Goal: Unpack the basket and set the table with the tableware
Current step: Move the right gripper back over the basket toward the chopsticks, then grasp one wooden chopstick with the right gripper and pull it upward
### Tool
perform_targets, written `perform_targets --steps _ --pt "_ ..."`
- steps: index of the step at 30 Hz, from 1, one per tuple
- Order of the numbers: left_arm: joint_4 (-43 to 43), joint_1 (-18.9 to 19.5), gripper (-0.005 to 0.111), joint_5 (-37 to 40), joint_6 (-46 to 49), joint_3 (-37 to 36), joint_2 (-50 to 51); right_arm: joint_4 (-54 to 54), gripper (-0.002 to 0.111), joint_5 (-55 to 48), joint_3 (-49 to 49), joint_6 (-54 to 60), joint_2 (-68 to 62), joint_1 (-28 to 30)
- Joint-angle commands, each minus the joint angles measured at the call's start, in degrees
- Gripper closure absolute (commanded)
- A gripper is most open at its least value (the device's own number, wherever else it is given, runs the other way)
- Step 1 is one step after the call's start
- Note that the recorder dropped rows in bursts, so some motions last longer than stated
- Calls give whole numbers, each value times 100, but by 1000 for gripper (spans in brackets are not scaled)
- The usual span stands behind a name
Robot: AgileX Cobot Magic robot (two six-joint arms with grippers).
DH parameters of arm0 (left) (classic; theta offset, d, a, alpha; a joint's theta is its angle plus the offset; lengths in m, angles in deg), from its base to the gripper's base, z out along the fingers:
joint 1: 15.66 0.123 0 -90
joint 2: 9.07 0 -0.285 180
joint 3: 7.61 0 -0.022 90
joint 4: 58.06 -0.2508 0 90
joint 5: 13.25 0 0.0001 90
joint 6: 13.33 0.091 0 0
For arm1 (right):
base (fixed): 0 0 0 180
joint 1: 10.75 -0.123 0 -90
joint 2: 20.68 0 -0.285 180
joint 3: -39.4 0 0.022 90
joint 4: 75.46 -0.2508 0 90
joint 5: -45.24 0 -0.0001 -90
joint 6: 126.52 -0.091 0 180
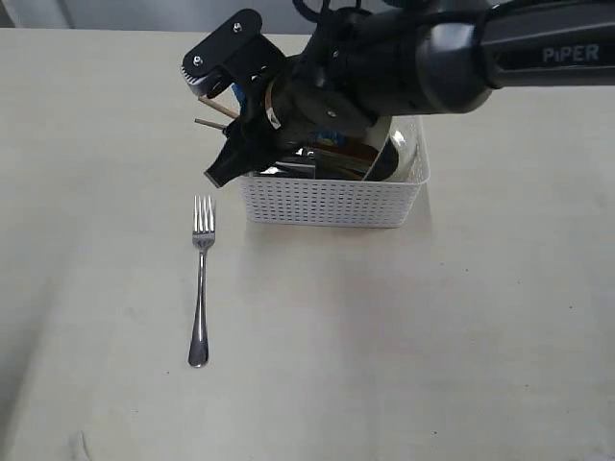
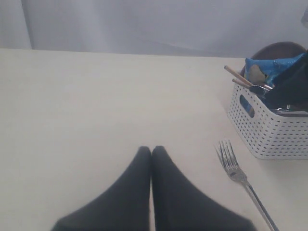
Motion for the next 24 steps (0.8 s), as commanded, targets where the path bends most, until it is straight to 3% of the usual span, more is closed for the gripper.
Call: perform_targets --steps 1,9,17,24 --pt "0 6 107 -11 12 -21 -29 401 67 24 -2 -332 -217 5" --pt "0 6 107 -11 12 -21 -29 1615 67 -84 -2 -1290 -334 5" --pt "0 6 107 -11 12 -21 -29 1925 68 -72 -2 -1492 -334 5" --pt "0 6 107 -11 12 -21 -29 1925 109 -72 -2 -1492 -334 5"
